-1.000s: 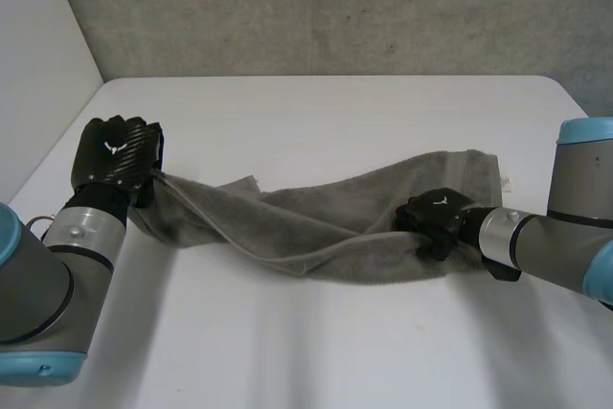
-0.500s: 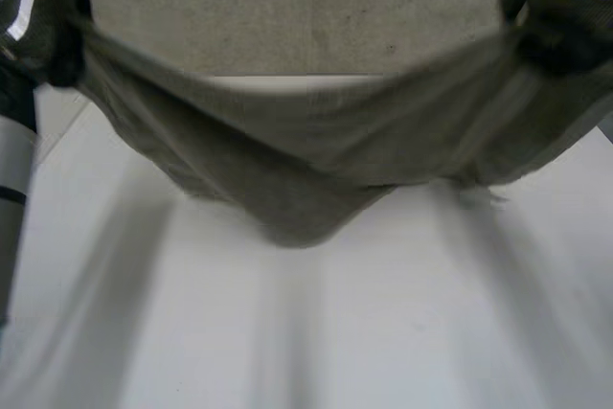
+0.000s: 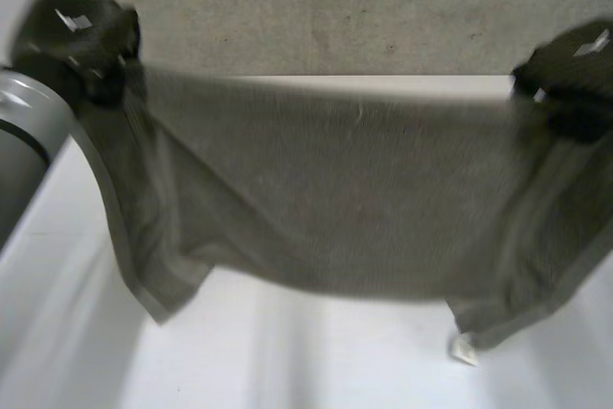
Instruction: Fold the towel.
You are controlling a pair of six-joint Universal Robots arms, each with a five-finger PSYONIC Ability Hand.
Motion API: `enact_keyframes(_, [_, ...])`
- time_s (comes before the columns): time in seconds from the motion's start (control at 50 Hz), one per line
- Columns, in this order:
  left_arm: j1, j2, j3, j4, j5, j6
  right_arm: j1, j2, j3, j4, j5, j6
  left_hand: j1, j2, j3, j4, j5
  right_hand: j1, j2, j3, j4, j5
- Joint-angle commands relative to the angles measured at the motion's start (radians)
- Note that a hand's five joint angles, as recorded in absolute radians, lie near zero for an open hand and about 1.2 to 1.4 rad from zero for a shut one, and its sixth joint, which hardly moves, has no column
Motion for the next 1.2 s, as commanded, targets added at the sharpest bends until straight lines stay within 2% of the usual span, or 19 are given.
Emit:
enact_keyframes(0.02, [-0.003, -0.284, 0.087, 0.041, 0.000, 0.032, 0.158, 0.262, -0.018, -0.086, 0.166, -0.054, 0.200, 0.178, 0.178, 0.178, 0.194, 0.060, 0.065, 0.062, 0.057, 0.056])
enact_keyframes(0.04, [-0.003, -0.285, 0.087, 0.042, 0.000, 0.032, 0.158, 0.263, -0.019, -0.086, 0.166, -0.054, 0.200, 0.178, 0.178, 0.178, 0.194, 0.060, 0.065, 0.062, 0.057, 0.056])
enact_keyframes(0.08, [-0.006, -0.329, 0.135, 0.063, 0.000, 0.029, 0.199, 0.356, -0.119, -0.179, 0.255, -0.065, 0.200, 0.178, 0.178, 0.178, 0.194, 0.060, 0.065, 0.062, 0.057, 0.056])
enact_keyframes(0.14, [-0.010, -0.389, 0.253, 0.140, -0.003, 0.022, 0.209, 0.387, -0.189, -0.238, 0.287, -0.071, 0.200, 0.178, 0.178, 0.178, 0.194, 0.060, 0.065, 0.062, 0.057, 0.056])
enact_keyframes(0.18, [-0.010, -0.397, 0.370, 0.269, -0.009, -0.009, 0.219, 0.410, -0.355, -0.400, 0.330, -0.046, 0.200, 0.178, 0.178, 0.178, 0.194, 0.060, 0.065, 0.062, 0.057, 0.056])
enact_keyframes(0.2, [-0.010, -0.397, 0.371, 0.270, -0.009, -0.009, 0.219, 0.410, -0.356, -0.400, 0.330, -0.046, 0.200, 0.178, 0.178, 0.178, 0.194, 0.060, 0.065, 0.062, 0.057, 0.056])
enact_keyframes(0.24, [-0.009, -0.391, 0.417, 0.336, -0.014, -0.043, 0.224, 0.387, -0.428, -0.599, 0.350, 0.013, 0.200, 0.178, 0.178, 0.178, 0.194, 0.060, 0.065, 0.062, 0.057, 0.056])
enact_keyframes(0.26, [-0.007, -0.377, 0.450, 0.389, -0.017, -0.085, 0.224, 0.387, -0.428, -0.600, 0.350, 0.014, 0.200, 0.178, 0.178, 0.178, 0.194, 0.060, 0.065, 0.062, 0.057, 0.056])
enact_keyframes(0.28, [-0.003, -0.353, 0.469, 0.435, -0.019, -0.130, 0.222, 0.351, -0.419, -0.688, 0.352, 0.062, 0.200, 0.178, 0.178, 0.178, 0.194, 0.060, 0.065, 0.062, 0.057, 0.056])
enact_keyframes(0.3, [-0.003, -0.352, 0.469, 0.436, -0.019, -0.130, 0.222, 0.350, -0.419, -0.689, 0.352, 0.063, 0.200, 0.178, 0.178, 0.178, 0.194, 0.060, 0.065, 0.062, 0.057, 0.056])
enact_keyframes(0.34, [0.004, -0.302, 0.466, 0.503, -0.029, -0.213, 0.216, 0.280, -0.375, -0.802, 0.346, 0.157, 0.200, 0.178, 0.178, 0.178, 0.194, 0.060, 0.065, 0.062, 0.057, 0.056])
enact_keyframes(0.44, [0.010, -0.253, 0.408, 0.516, -0.046, -0.285, 0.222, 0.241, -0.290, -0.790, 0.341, 0.205, 0.200, 0.178, 0.178, 0.178, 0.194, 0.060, 0.065, 0.062, 0.057, 0.056])
enact_keyframes(0.62, [0.033, -0.248, 0.184, 0.516, -0.037, -0.290, 0.229, 0.237, -0.080, -0.614, 0.307, 0.192, 0.200, 0.178, 0.178, 0.178, 0.194, 0.060, 0.065, 0.062, 0.057, 0.056])
enact_keyframes(0.8, [0.062, -0.343, -0.138, 0.551, -0.034, -0.285, 0.239, 0.310, 0.175, -0.627, 0.202, 0.164, 0.200, 0.178, 0.178, 0.178, 0.194, 0.060, 0.065, 0.062, 0.057, 0.056])
enact_keyframes(0.9, [0.062, -0.410, -0.209, 0.581, -0.031, -0.280, 0.238, 0.398, 0.297, -0.703, 0.169, 0.159, 0.200, 0.178, 0.178, 0.178, 0.194, 0.060, 0.065, 0.062, 0.057, 0.056])
enact_keyframes(0.94, [0.062, -0.423, -0.218, 0.585, -0.026, -0.273, 0.238, 0.444, 0.357, -0.784, 0.174, 0.159, 0.200, 0.178, 0.178, 0.178, 0.194, -0.227, -0.222, -0.226, -0.230, -0.232])
enact_keyframes(0.96, [0.062, -0.427, -0.226, 0.586, -0.019, -0.267, 0.238, 0.444, 0.357, -0.784, 0.174, 0.159, 0.200, 0.178, 0.178, 0.178, 0.194, -0.229, -0.224, -0.228, -0.232, -0.234])
enact_keyframes(1.0, [0.062, -0.427, -0.227, 0.586, -0.009, -0.258, 0.235, 0.451, 0.412, -0.872, 0.178, 0.167, 0.200, 0.178, 0.178, 0.178, 0.194, -0.717, -0.712, -0.716, -0.721, -0.722])
enact_keyframes(1.2, [0.068, -0.406, -0.229, 0.586, -0.003, -0.251, 0.222, 0.353, 0.521, -1.026, 0.272, 0.195, 0.200, 0.178, 0.178, 0.178, 0.194, -0.919, -0.914, -0.918, -0.922, -0.924])
